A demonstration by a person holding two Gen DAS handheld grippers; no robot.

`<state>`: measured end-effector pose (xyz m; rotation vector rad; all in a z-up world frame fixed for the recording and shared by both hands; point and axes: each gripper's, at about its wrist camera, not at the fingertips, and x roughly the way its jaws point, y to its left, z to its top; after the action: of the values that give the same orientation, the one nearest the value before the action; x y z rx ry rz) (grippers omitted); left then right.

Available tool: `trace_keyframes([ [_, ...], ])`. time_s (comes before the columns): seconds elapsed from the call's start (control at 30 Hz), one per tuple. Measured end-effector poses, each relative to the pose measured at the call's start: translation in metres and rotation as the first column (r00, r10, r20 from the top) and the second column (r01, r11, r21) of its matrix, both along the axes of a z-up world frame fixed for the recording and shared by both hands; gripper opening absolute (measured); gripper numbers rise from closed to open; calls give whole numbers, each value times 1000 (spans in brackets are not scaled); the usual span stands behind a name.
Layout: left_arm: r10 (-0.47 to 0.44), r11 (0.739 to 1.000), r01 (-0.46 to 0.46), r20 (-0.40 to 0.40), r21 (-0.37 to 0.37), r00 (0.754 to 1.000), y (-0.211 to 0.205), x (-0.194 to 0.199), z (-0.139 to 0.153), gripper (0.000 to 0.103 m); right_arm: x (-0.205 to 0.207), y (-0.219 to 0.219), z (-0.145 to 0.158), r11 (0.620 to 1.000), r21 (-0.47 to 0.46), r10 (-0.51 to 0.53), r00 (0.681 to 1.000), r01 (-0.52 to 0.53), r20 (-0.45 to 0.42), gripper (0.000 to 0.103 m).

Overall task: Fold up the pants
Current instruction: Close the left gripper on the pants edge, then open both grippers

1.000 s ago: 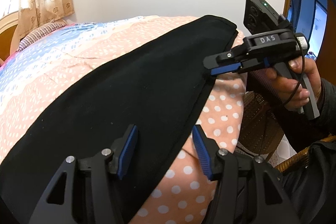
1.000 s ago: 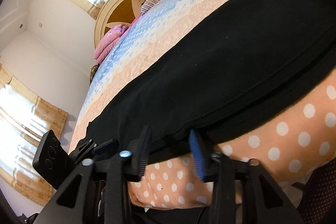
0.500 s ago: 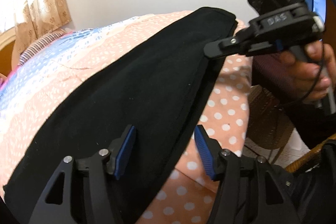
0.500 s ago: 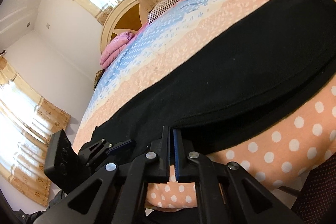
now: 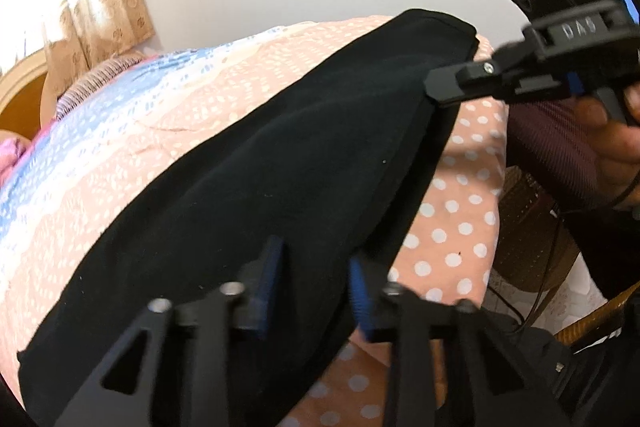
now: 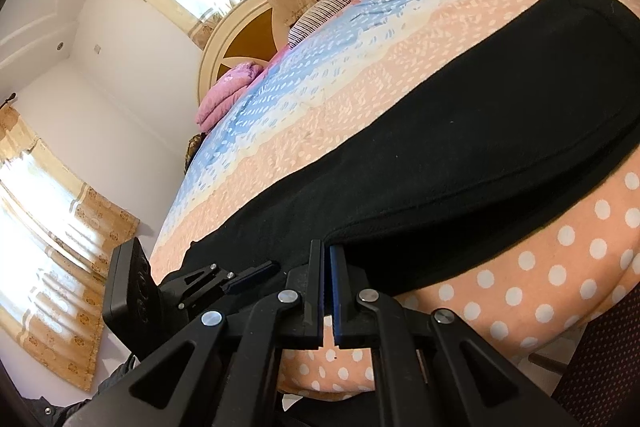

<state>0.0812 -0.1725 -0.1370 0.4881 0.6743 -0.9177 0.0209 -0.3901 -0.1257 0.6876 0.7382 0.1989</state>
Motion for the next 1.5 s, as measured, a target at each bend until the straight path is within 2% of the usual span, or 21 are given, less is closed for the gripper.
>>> trace_keyframes([
  [0.03, -7, 1000, 7, -13, -13, 1000, 3, 1, 2, 15, 0, 1, -1, 1000, -1, 3, 1000, -3, -4, 2],
  [0.07, -15, 1000, 15, -22, -21, 1000, 3, 0, 3, 12, 1, 1, -2, 1000, 0, 14, 1000, -14, -9, 2],
  [0.2, -40, 999, 39, -31, -33, 999, 2, -6, 6, 12, -5, -9, -8, 1000, 1, -9, 999, 9, -35, 3],
  [0.33, -47, 998, 46, -34, -32, 998, -3, -5, 5, 12, -23, -48, -9, 990, 38, -133, 991, 134, -28, 3],
  [0.43, -45, 998, 44, -36, -40, 998, -3, -3, 7, 12, -46, -88, -6, 964, 71, -258, 966, 258, -15, 3],
  [0.53, -44, 997, 40, -58, -61, 997, 1, 0, 7, 12, -58, -116, -6, 939, 121, -322, 947, 322, -19, 3],
  [0.7, -44, 997, 41, -60, -64, 997, -1, 0, 8, 12, -73, -142, 6, 900, 63, -435, 900, 432, 29, 3],
  [0.9, -48, 997, 44, -56, -64, 997, 0, 1, 9, 12, -80, -165, 20, 867, 0, -498, 865, 499, 67, 6],
  [0.97, -48, 997, 45, -55, -62, 997, 0, 0, 8, 12, -77, -171, 24, 861, -13, -506, 859, 508, 77, 19],
  [1.0, -49, 997, 45, -55, -60, 997, 0, 0, 8, 12, -74, -173, 26, 862, -17, -504, 860, 507, 81, 42],
  [1.03, -49, 997, 46, -55, -59, 997, 0, 0, 8, 12, -71, -174, 28, 858, -18, -510, 856, 513, 80, 55],
  [1.07, -48, 997, 45, -55, -56, 997, 0, 0, 7, 12, -73, -175, 27, 853, -14, -518, 851, 521, 86, 55],
  [1.2, -46, 998, 42, -61, -54, 997, -1, 1, 6, 12, -67, -173, 27, 855, -52, -511, 856, 516, 76, 55],
  [1.27, -44, 998, 40, -65, -54, 997, -2, 1, 5, 12, -66, -172, 26, 856, -79, -507, 859, 512, 72, 39],
  [1.33, -43, 998, 39, -72, -56, 996, -2, 2, 3, 12, -62, -172, 24, 856, -114, -501, 863, 505, 68, 17],
  [1.37, -41, 998, 37, -75, -57, 996, -2, 3, 3, 12, -62, -171, 24, 856, -124, -496, 865, 502, 73, 11],
  [1.4, -40, 998, 35, -79, -60, 996, -1, 4, 3, 12, -62, -170, 25, 856, -136, -492, 867, 498, 80, 7],
  [1.5, -44, 996, 38, -79, -77, 996, 1, 3, 6, 12, -64, -166, 33, 851, -158, -489, 865, 501, 109, 5],
])
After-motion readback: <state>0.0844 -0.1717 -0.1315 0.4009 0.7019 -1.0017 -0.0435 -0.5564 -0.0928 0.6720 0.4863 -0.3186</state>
